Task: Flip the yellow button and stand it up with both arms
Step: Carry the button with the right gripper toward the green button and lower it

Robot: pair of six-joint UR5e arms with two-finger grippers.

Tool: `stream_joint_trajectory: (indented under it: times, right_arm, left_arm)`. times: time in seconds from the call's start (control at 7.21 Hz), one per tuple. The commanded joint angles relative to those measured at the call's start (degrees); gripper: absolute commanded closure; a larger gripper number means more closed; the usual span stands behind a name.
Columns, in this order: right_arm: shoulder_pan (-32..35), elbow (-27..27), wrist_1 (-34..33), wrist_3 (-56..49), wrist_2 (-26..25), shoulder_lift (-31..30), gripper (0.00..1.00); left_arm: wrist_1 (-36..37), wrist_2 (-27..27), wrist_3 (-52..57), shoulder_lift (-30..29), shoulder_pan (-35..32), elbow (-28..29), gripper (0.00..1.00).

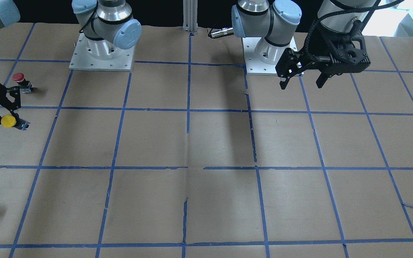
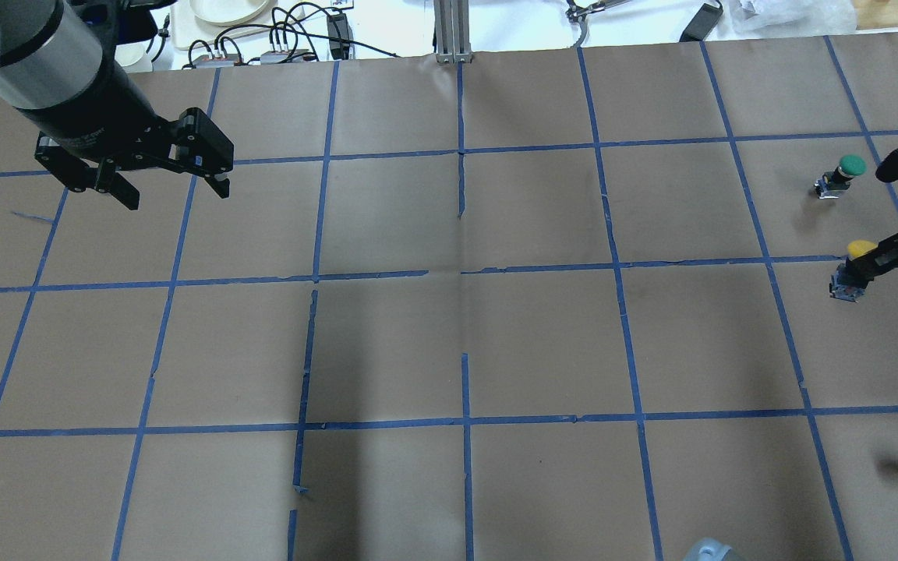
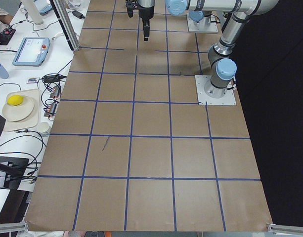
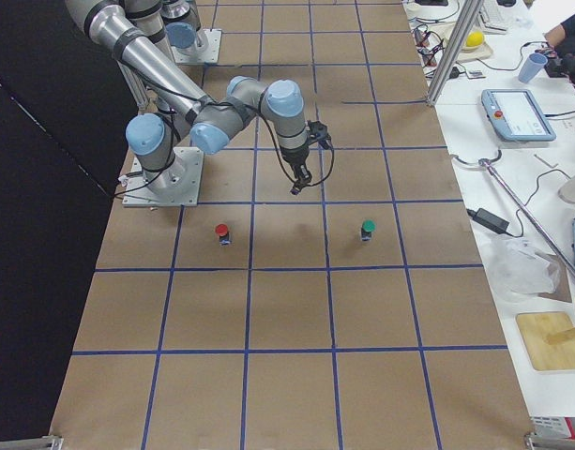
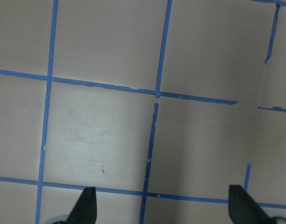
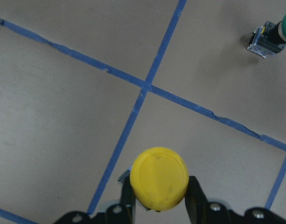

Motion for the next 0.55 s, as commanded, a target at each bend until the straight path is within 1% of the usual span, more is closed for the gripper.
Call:
stream_joint_trajectory:
  times: [0.0, 0.14, 0.28, 0.42]
  right_arm:
    - [-2.8, 2.3, -4.2, -7.1, 0.4, 0.4, 0.91]
    - [-4.9, 2.3, -4.8, -9.6, 2.7, 1.6, 0.91]
    - [-7.3, 2.2, -5.9, -14.8, 5.9, 4.5, 0.91]
    - [-9.4, 2.2, -10.2, -18.5, 6.2, 7.3, 0.91]
  left_arm:
    - [-0.6, 0.5, 3.3, -2.7, -0.3, 2.0, 0.00]
    - [-0.3, 1.0, 3.4, -3.2, -0.4, 2.4, 0.00]
    - [-0.2, 1.1, 3.4, -3.5, -0.3, 3.1, 0.00]
    - [-0.4, 1.5, 3.1, -3.7, -0.3, 3.9, 0.00]
